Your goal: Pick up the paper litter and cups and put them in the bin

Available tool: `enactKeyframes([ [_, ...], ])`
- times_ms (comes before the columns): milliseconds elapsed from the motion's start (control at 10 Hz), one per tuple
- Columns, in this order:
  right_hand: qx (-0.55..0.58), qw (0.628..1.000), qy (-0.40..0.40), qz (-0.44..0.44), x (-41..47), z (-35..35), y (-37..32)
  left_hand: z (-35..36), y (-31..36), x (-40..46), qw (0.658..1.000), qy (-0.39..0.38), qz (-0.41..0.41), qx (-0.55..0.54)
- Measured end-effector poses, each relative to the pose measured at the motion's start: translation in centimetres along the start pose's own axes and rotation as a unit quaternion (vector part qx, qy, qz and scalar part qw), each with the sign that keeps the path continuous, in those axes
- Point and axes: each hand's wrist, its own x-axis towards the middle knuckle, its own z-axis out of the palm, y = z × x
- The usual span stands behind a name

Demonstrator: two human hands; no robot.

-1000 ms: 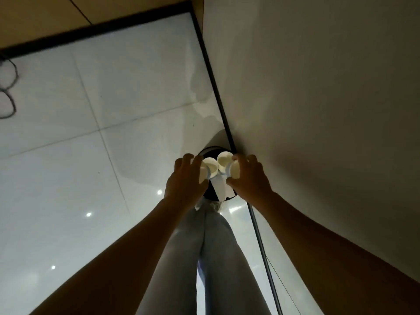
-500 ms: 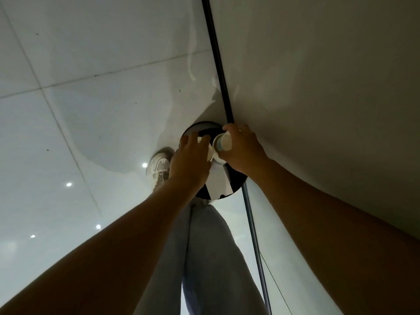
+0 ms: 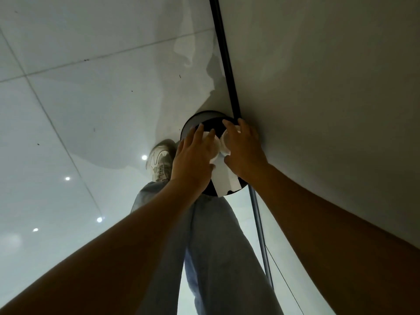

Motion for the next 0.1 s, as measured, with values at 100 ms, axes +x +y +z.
enactKeyframes([
  [100, 0.036, 0.998, 0.045, 0.012, -2.43, -0.40, -0.71, -2.05, -0.34, -2.06, 0.999, 0.019, -0.004, 0.026],
])
